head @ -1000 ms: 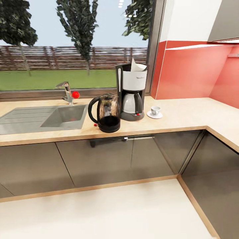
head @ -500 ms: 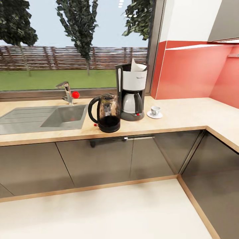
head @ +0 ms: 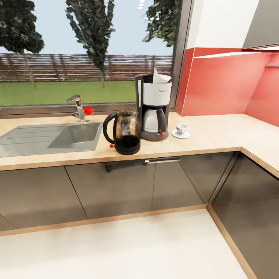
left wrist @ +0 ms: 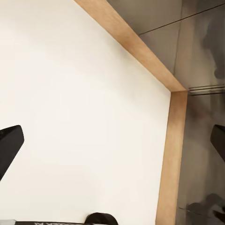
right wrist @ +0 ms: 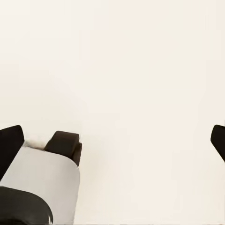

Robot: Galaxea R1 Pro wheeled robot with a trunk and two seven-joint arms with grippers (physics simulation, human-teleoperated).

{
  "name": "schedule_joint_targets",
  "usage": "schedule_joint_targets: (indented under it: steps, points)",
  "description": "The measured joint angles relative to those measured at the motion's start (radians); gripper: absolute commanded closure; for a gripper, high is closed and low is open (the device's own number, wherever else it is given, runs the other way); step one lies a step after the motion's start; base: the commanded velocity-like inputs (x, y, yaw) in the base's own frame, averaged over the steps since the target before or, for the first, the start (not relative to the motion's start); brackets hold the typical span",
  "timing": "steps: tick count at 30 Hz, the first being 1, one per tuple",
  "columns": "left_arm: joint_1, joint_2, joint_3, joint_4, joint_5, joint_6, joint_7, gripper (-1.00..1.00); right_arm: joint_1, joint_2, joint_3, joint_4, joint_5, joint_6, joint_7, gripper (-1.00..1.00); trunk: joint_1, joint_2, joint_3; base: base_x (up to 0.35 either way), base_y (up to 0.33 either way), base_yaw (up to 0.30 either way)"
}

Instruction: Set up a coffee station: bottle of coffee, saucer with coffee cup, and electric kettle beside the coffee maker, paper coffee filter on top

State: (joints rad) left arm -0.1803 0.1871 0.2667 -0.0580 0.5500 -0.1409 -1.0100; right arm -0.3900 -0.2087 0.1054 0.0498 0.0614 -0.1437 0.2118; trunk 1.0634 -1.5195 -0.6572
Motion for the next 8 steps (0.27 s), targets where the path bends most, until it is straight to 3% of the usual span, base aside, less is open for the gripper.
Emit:
schedule_joint_targets:
  steps: [3,5,8]
  points:
    - [0.000,0.000,0.000,0.000,0.000,0.000,0.008,-1.00,0.001,0.069,0.000,0.000,0.000,0.000,-0.010,-1.00,0.000,0.000,0.000,0.000,0.000,0.000]
    - [0.000,0.000,0.001,0.000,0.000,0.000,0.033,-1.00,0.002,0.091,-0.001,0.000,0.000,0.000,-0.013,-1.00,0.000,0.000,0.000,0.000,0.000,0.000]
    - [0.000,0.000,0.000,-0.001,0.001,0.000,0.077,-1.00,0.002,0.098,0.000,0.000,0.000,0.000,-0.015,-1.00,0.000,0.000,0.000,0.000,0.000,0.000]
